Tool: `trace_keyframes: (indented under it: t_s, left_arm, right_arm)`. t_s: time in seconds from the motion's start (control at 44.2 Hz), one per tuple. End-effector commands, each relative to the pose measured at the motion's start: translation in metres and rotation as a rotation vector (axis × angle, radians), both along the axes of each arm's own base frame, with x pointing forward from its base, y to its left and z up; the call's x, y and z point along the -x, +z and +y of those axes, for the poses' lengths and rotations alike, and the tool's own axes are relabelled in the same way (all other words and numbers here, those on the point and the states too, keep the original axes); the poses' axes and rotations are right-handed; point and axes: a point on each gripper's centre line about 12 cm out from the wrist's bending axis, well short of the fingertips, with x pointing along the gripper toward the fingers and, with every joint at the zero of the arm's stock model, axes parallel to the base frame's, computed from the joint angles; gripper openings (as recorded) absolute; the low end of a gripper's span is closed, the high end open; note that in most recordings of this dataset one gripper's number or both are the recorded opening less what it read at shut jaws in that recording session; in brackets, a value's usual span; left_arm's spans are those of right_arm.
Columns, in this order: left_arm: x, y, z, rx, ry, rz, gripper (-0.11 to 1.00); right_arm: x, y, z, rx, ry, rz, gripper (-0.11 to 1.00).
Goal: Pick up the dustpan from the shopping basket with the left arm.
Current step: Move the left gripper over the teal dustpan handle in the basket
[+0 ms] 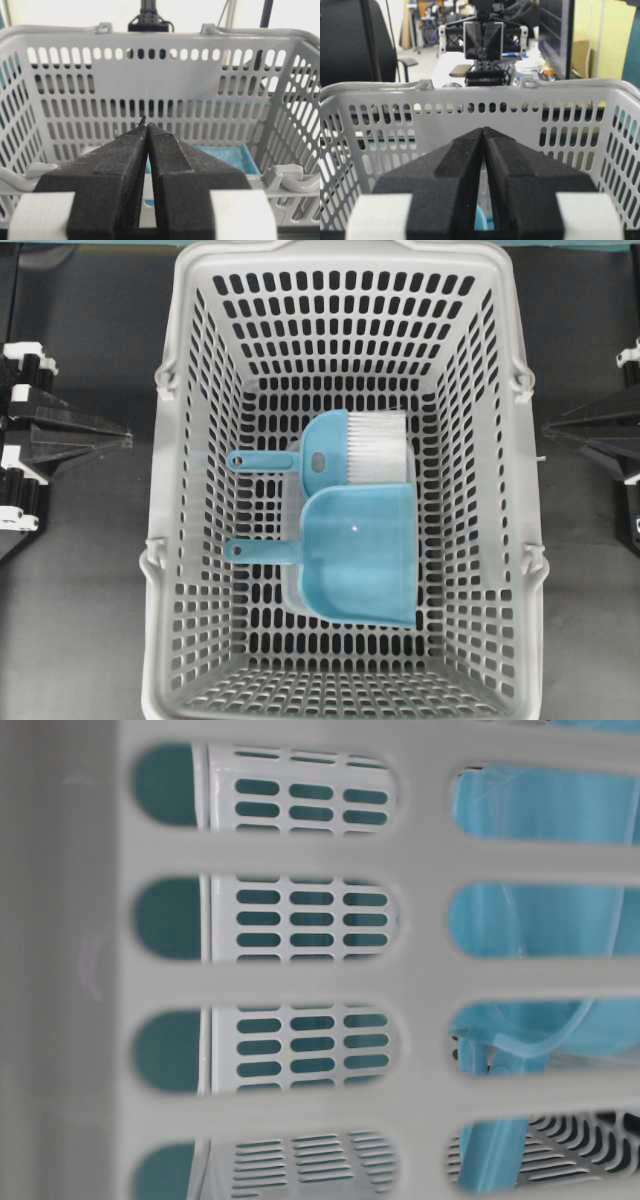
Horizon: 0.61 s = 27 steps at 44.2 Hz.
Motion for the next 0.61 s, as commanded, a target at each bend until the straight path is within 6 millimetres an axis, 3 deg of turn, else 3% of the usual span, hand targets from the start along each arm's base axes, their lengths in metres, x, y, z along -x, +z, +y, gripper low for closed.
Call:
trace_keyframes:
  t_s: [0.0, 0.09, 0.249, 0.43, 0.588]
  left_arm:
    - [-0.012, 0.016, -0.004, -0.006, -0.019, 0.048, 0.06]
    - [-0.024, 0.026, -0.004, 0.024, -0.019, 0.16, 0.0]
    - [-0.052, 0.046, -0.009, 0.034, -0.023, 0.398, 0.0]
    - [-0.092, 0.057, -0.019, 0.011, -0.031, 0.704, 0.0]
    - [-0.126, 0.062, -0.025, 0.002, -0.034, 0.834, 0.0]
  right_arm:
    - [-0.002, 0.005, 0.002, -0.008, 0.009, -0.011, 0.0]
    - [-0.002, 0.002, 0.003, -0.012, 0.017, 0.005, 0.0]
    - [-0.002, -0.003, 0.007, -0.013, 0.036, 0.045, 0.0]
    - [-0.002, -0.005, 0.009, -0.014, 0.044, 0.068, 0.0]
    - [-0.001, -0.006, 0.009, -0.014, 0.044, 0.069, 0.0]
